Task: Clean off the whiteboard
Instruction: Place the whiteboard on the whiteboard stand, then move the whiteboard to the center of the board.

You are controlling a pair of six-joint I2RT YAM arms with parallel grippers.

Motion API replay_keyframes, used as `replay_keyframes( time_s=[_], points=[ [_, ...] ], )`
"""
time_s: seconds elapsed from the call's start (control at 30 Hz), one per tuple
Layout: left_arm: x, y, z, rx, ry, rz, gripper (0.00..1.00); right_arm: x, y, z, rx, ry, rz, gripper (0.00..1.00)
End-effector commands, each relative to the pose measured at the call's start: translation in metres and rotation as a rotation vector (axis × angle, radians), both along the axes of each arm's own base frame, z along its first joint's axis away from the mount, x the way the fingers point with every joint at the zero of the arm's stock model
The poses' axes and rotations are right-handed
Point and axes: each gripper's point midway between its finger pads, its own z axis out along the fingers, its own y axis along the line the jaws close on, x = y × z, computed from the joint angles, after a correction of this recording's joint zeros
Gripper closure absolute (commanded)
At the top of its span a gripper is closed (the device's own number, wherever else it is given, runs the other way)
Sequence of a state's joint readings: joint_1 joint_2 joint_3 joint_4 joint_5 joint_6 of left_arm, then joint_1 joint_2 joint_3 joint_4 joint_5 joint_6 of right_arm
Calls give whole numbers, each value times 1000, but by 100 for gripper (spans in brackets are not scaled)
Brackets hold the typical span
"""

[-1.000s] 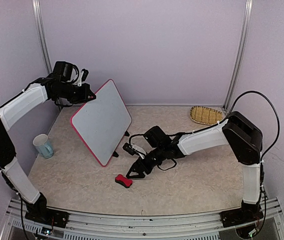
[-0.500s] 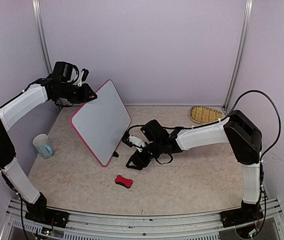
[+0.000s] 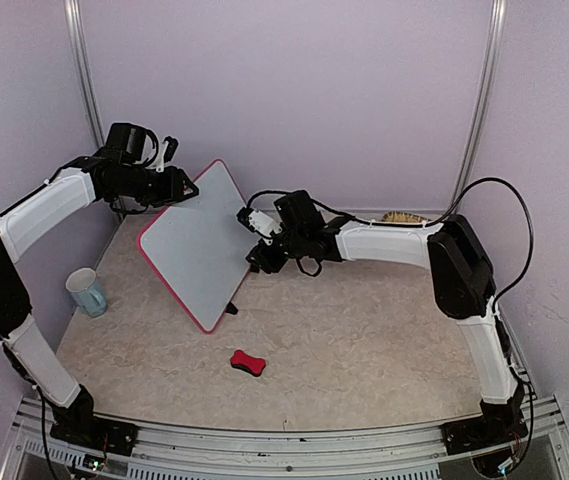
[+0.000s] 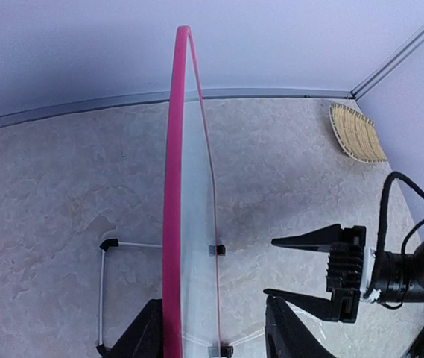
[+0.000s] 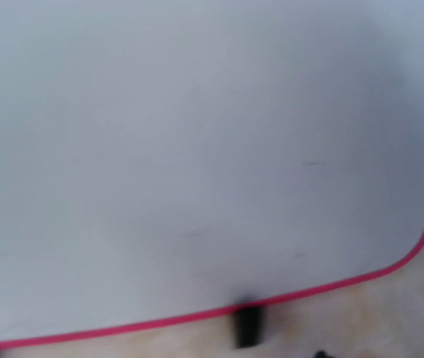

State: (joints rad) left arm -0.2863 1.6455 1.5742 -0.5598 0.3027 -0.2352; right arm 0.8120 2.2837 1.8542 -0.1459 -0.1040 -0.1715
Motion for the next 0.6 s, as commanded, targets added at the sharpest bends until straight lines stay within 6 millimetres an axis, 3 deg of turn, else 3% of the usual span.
replay_keyframes(
  time_s=[0.0,0.43,0.57],
  points=[
    [9,6,8,0,-34,17,50,29,-18,-33,-89,11,7,44],
    [10,20,11,6,-44,80,17,40,-6,-80,-140,25,115,44],
    [6,24,20,2,-62,99,14,46,1,-89,-130,30,113,44]
  ],
)
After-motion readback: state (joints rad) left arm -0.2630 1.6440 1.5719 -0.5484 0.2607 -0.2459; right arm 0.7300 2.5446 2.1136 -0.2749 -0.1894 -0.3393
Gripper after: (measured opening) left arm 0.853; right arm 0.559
